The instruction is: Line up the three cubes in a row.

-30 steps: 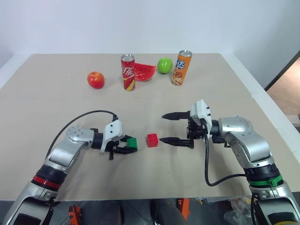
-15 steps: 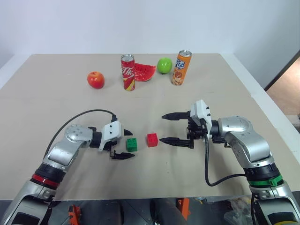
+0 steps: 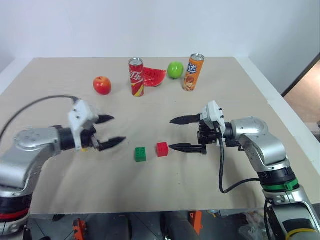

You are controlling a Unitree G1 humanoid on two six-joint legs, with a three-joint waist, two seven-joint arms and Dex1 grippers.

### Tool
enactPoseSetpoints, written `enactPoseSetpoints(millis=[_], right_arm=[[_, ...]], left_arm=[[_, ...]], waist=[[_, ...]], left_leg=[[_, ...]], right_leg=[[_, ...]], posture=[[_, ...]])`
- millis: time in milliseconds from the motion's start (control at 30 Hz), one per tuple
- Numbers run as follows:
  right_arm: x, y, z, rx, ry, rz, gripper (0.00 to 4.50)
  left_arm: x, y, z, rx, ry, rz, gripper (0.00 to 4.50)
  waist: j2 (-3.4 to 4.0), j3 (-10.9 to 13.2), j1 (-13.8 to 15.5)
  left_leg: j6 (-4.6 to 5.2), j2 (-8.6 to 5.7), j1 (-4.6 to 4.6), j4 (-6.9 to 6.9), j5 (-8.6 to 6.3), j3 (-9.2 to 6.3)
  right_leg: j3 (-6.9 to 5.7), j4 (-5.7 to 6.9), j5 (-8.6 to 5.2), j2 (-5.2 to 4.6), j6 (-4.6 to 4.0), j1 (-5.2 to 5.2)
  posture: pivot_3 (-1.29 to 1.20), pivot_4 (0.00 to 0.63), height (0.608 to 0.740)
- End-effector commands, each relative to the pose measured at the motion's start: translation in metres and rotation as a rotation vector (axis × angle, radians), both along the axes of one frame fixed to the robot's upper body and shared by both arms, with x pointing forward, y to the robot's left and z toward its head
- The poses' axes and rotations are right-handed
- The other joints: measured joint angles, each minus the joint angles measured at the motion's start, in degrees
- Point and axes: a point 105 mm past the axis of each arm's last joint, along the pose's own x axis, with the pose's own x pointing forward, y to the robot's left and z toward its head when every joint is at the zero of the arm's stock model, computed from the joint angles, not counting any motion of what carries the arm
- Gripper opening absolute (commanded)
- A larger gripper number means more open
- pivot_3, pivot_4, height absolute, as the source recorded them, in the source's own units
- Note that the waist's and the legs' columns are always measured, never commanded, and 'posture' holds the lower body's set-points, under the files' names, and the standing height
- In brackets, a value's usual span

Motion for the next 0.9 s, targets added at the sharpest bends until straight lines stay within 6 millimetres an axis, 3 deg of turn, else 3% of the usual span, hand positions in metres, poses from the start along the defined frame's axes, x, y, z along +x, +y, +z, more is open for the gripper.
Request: enactPoseSetpoints(millis=[33,167,267,367,767,900], right_arm=[[-0.001,0.003,0.007,0.008,-0.03,0.04,4.5],[0.0,0.005,0.004,0.0,-0.024,0.061,4.5],[0.001,0.007,0.003,-0.009,-0.023,0.075,4.5],[0.003,0.007,0.004,-0.013,-0.026,0.077,4.5],[0.0,0.005,0.005,-0.031,-0.03,0.063,4.5],[-0.001,0.004,0.004,-0.033,-0.029,0.055,4.5]], left_arm=[[-0.005,0.037,0.012,-0.083,-0.08,0.297,4.48],[-0.015,0.066,-0.013,-0.169,-0.046,0.523,4.48],[-0.017,0.073,-0.041,-0.179,-0.007,0.61,4.48],[-0.012,0.078,-0.05,-0.22,0.003,0.659,4.48],[0.005,0.077,-0.098,-0.202,0.167,0.65,4.48],[0.005,0.077,-0.1,-0.194,0.172,0.641,3.33]], waist=[[-0.01,0.0,-0.09],[-0.01,-0.01,0.07],[-0.02,-0.01,0.08],[-0.08,-0.01,0.29],[-0.09,-0.02,0.05],[-0.09,-0.02,0.07]], left_leg=[[0.0,-0.02,-0.01,0.0,0.0,0.01],[-0.03,-0.01,0.02,-0.01,0.01,-0.03],[-0.08,-0.06,0.05,-0.01,0.04,-0.03],[-0.15,-0.14,0.06,0.03,0.11,-0.03],[-0.08,-0.14,0.08,0.01,0.24,0.03],[-0.08,-0.13,0.06,0.01,0.24,0.01]], right_leg=[[-0.02,0.01,0.0,-0.01,0.0,0.01],[0.04,0.01,0.02,0.01,-0.02,0.04],[0.04,0.01,0.05,-0.03,-0.05,0.1],[0.02,0.0,0.12,-0.08,-0.03,0.12],[-0.03,-0.01,0.28,-0.04,-0.02,0.1],[-0.05,-0.01,0.28,-0.04,-0.03,0.09]], posture=[[0.0,0.15,0.74],[0.0,0.15,0.74],[0.0,0.15,0.74],[0.0,0.15,0.74],[0.0,0.15,0.74],[0.0,0.15,0.74]])
